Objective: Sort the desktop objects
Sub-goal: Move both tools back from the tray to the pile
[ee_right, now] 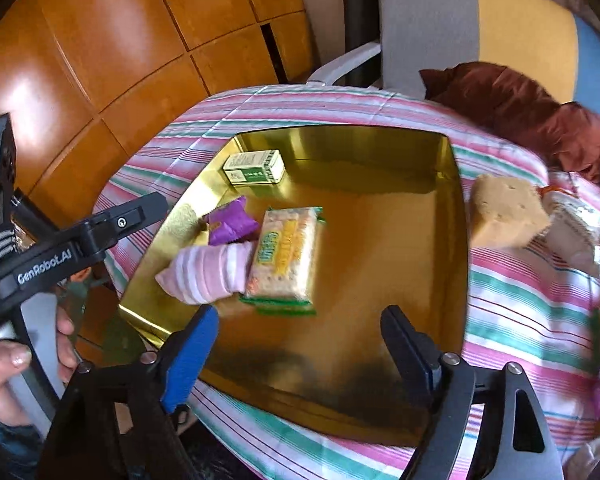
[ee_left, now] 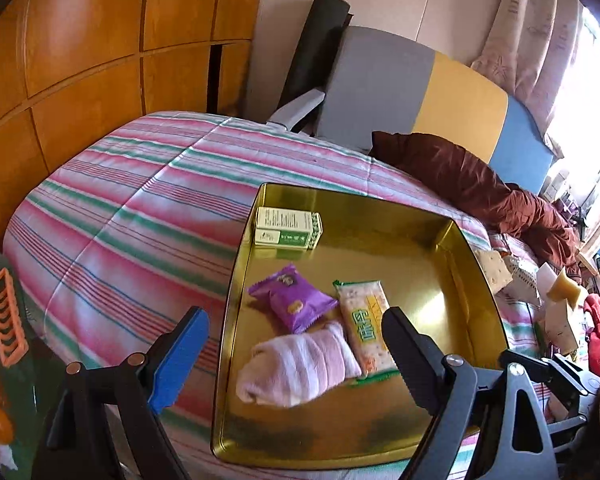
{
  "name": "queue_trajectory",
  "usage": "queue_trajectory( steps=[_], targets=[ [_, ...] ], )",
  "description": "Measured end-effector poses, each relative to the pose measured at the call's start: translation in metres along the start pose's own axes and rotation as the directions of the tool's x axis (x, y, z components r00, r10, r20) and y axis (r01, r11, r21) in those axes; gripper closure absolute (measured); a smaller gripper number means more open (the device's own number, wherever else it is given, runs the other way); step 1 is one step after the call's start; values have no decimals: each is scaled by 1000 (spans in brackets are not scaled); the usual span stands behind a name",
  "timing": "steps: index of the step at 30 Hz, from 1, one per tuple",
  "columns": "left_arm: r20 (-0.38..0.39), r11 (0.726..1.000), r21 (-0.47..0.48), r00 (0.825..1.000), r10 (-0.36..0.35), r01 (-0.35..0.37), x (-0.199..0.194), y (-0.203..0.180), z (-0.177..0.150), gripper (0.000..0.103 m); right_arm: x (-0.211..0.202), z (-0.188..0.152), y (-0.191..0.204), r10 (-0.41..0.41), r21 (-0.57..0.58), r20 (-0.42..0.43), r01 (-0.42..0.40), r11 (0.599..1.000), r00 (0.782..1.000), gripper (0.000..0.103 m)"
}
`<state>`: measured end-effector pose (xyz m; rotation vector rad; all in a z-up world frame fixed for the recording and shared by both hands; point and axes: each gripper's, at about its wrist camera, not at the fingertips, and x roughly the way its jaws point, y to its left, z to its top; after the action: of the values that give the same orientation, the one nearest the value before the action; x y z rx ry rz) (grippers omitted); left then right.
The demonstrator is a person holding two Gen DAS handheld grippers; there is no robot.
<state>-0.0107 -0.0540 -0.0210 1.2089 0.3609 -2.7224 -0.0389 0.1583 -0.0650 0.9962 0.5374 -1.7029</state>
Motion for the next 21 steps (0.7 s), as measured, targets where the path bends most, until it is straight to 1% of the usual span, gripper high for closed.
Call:
queue_trajectory(
  steps=[8,15,16,21],
  targets=[
    [33,998,59,999,13,-15,-14,-19,-6,13,-20,-21,-5,-71,-19,56,72,997,996,17],
    [39,995,98,999,1,-5,-21,-33,-12,13,-35,-31,-8,-109,-23,102,112,993,989,16],
    [38,995,102,999,-2,-2,-22,-35,-13,13,-37,-31,-8,-135,-21,111,138,990,985,16],
    [39,990,137,999,-21,16,-24,-48,-19,13,-41,-39,-12,-162,-11,122,165,986,979,16]
  ],
)
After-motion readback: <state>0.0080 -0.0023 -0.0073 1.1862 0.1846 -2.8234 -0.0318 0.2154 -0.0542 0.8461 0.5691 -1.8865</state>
